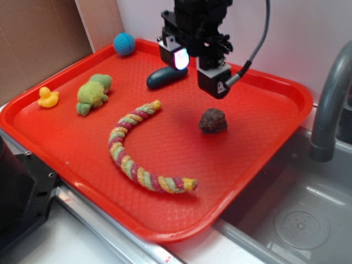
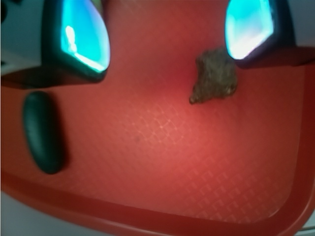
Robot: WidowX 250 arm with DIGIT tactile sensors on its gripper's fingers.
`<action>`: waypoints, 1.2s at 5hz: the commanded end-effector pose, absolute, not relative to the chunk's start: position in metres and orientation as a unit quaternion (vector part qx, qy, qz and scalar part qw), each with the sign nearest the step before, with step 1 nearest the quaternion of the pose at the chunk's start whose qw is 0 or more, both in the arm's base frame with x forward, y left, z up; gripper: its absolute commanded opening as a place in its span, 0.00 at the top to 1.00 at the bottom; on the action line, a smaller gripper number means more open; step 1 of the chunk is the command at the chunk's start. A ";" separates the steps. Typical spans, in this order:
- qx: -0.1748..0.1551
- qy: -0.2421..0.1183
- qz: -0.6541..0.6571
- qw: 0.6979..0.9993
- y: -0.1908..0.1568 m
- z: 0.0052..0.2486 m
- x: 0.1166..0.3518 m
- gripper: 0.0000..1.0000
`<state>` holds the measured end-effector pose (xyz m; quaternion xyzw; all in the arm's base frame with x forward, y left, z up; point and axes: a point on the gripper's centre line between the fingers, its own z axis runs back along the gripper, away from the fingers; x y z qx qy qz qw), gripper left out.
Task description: Grab the rock.
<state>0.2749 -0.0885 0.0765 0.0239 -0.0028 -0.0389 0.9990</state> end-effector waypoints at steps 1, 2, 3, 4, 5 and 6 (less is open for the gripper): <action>0.029 0.023 -0.015 0.999 -0.070 0.074 0.278 0.00; 0.029 0.023 -0.015 0.999 -0.070 0.074 0.278 0.00; 0.029 0.023 -0.015 0.999 -0.070 0.074 0.278 0.00; 0.023 0.027 -0.042 0.998 -0.092 0.073 0.277 0.00; 0.007 0.024 -0.054 0.998 -0.116 0.080 0.273 0.00; 0.002 0.025 -0.064 0.998 -0.129 0.072 0.269 0.00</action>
